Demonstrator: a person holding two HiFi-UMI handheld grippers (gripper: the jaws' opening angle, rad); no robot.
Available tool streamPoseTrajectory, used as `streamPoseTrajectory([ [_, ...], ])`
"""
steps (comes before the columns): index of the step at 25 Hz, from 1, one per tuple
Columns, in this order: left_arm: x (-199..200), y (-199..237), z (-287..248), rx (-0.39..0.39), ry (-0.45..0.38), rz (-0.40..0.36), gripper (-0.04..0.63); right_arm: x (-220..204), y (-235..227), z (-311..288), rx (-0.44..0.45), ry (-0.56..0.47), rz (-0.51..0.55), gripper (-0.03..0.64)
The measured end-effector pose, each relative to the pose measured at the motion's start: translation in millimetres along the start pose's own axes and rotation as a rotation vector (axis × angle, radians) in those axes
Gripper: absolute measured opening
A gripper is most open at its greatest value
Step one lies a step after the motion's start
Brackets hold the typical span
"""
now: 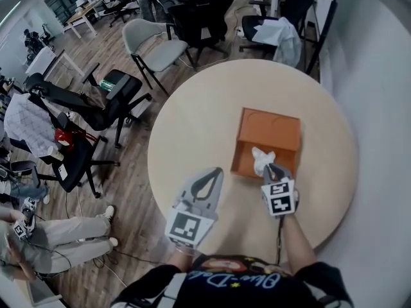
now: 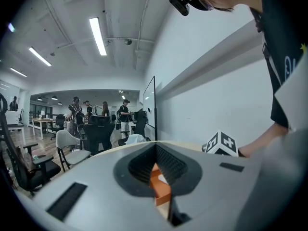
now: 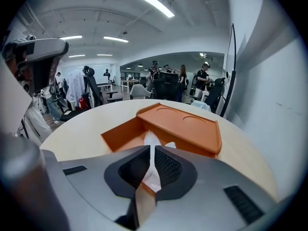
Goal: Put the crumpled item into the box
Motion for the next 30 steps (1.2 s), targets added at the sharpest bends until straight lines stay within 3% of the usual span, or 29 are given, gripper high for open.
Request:
streamPoseTrajectory([
  [8, 5, -9, 1, -0.005, -0.016, -0.011, -0.008, 6, -6, 22, -0.010, -0.063, -0.068, 0.025],
  [23, 23, -32, 18, -0.016, -0.023, -0.047, -0.008, 18, -6, 107, 0.032, -0.306, -0.183, 0.000],
  [30, 28, -45, 25, -0.048, -0.022, -0.119, -0.008, 19, -3, 141, 0.038, -0.381, -0.205, 0.000],
])
Point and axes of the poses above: the fingertips, and each gripper's own axes: z backward along the fingers, y to its left, x out of its top, the point moved 7 cm from there along z, backward along the fingers, and after that the axes turned 1 degree about y, right-handed, at the moved point
